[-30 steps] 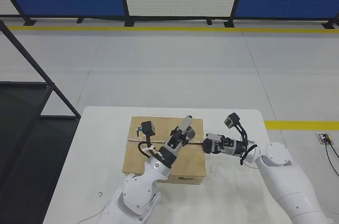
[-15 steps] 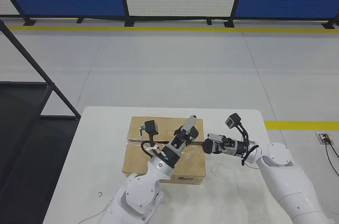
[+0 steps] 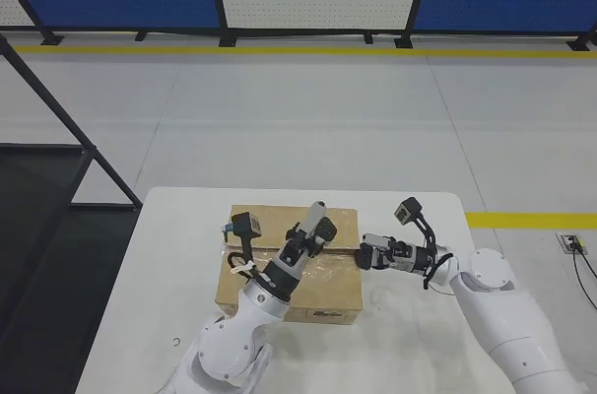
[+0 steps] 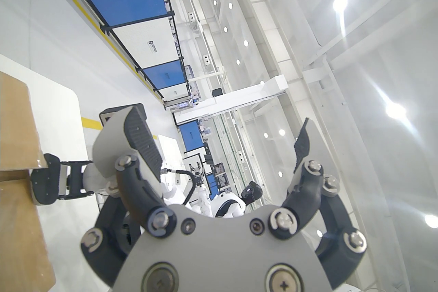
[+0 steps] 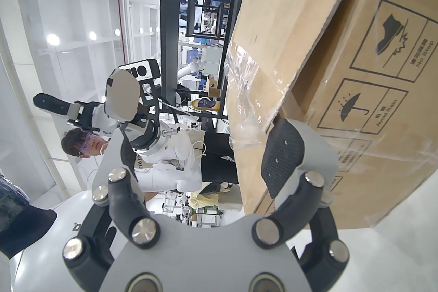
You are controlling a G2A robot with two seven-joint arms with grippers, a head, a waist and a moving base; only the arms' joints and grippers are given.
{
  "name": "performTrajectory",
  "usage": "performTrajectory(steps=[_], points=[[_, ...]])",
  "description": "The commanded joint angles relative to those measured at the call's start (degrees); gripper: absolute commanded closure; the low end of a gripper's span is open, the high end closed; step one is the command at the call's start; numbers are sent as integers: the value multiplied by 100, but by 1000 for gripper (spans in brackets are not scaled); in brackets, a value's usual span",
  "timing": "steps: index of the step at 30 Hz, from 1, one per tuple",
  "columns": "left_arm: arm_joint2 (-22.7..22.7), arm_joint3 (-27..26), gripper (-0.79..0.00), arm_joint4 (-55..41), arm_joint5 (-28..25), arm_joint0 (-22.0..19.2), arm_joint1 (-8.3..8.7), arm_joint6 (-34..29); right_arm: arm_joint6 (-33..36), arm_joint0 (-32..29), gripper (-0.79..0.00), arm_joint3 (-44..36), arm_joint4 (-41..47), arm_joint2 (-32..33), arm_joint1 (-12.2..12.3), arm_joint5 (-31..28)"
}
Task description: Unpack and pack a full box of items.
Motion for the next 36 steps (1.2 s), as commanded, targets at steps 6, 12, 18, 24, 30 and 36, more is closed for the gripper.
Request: performTrajectory(steps=[6, 12, 18, 24, 30, 36], points=[[-1388, -542, -785, -599, -20, 897, 206, -814, 148, 19, -785, 16, 26, 0, 5, -166], [-2567, -688, -785, -1123, 49, 1585, 367, -1705, 238, 27, -785, 7, 45, 25, 19, -282], [-3420, -863, -785, -1926, 430, 2042, 482, -2575, 203, 34, -785, -37, 41, 8, 16, -358], [-3956, -902, -785, -2273, 584, 2202, 554, -2825, 58, -38, -785, -277, -189, 129, 80, -397], [-4082, -933, -785, -2366, 665, 2242, 600, -2916, -170, -282, -785, -697, -411, 356, 181, -300], [-4213, -1047, -785, -2459, 726, 2294, 637, -2853, -449, -567, -785, -1088, -442, 633, 268, -322]])
